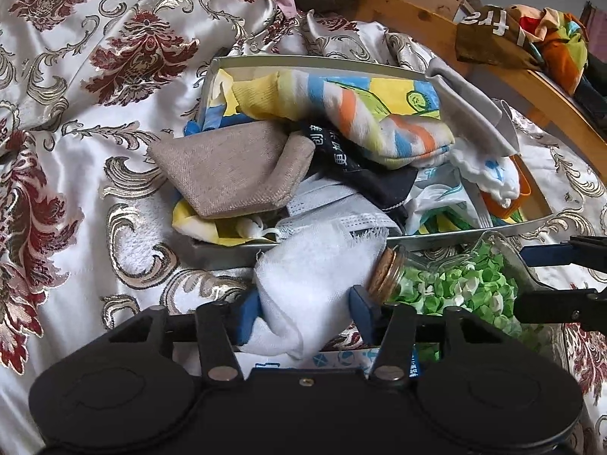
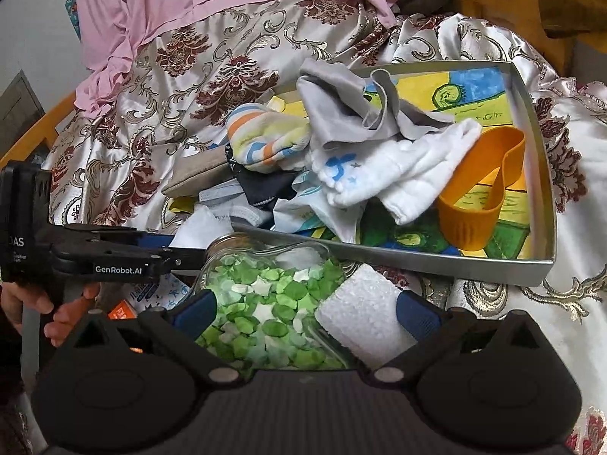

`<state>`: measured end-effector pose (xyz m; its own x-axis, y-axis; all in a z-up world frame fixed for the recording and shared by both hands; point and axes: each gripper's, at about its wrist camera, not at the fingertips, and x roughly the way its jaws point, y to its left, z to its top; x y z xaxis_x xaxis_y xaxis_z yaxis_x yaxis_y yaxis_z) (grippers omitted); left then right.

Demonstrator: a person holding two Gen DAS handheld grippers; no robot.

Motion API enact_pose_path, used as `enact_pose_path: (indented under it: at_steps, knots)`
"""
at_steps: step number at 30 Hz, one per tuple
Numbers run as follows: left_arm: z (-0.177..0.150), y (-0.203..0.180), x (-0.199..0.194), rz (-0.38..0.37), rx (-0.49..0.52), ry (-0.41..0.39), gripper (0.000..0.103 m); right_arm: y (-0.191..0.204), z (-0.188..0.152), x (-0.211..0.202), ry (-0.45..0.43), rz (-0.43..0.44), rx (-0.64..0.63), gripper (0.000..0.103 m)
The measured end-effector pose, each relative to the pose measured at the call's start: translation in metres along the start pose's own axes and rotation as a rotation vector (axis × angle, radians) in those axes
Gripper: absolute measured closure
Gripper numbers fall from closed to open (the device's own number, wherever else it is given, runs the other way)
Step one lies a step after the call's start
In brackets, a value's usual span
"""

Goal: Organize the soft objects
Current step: 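Lift the white tissue with the left gripper while the right gripper grasps the white foam strip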

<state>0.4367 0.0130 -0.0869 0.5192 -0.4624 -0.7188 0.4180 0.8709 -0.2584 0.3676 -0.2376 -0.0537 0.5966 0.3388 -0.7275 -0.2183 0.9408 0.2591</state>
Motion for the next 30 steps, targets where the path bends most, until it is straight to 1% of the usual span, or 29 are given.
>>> enact_pose_path:
  at_steps: [1,3,5,6,7,8,9,11,15,22,27,30]
  knots:
    - [0.000,0.000,-0.001,0.008,0.001,-0.006,0.062,-0.001,0.000,0.000,0.002,0.003,0.006,0.000]
    - [0.000,0.001,-0.001,0.024,-0.001,-0.010,0.069,-0.001,0.000,0.001,0.008,0.013,0.014,0.000]
    - [0.000,0.001,-0.002,0.024,-0.008,-0.014,0.073,-0.002,0.000,0.001,0.013,0.020,0.016,0.000]
    - [0.001,0.002,-0.003,0.022,-0.012,-0.018,0.079,-0.002,0.000,0.001,0.015,0.022,0.017,0.000]
    - [0.001,0.002,-0.005,0.011,-0.022,-0.022,0.086,-0.002,0.000,0.001,0.016,0.023,0.018,0.000]
    - [0.002,0.003,-0.006,-0.011,-0.035,-0.023,0.089,-0.002,0.000,0.001,0.018,0.029,0.020,0.000]
    - [0.003,0.004,-0.009,-0.050,-0.056,-0.023,0.090,-0.002,0.000,0.000,0.020,0.041,0.024,0.000]
    - [0.004,0.002,-0.012,-0.084,-0.069,-0.029,0.090,-0.002,0.000,0.000,0.023,0.054,0.022,0.000]
    - [0.004,-0.012,-0.018,-0.089,-0.032,-0.039,0.091,0.000,-0.001,-0.002,0.028,0.067,0.014,0.000]
    - [0.005,-0.023,-0.030,-0.103,-0.042,-0.058,0.091,0.002,-0.001,-0.005,0.041,0.089,0.000,0.000]
    - [0.003,-0.035,-0.036,-0.136,-0.031,-0.068,0.091,-0.004,0.000,-0.006,0.046,0.106,0.014,0.000]
    - [0.001,-0.044,-0.037,-0.161,-0.011,-0.062,0.091,-0.010,0.000,-0.008,0.063,0.113,0.010,0.000]
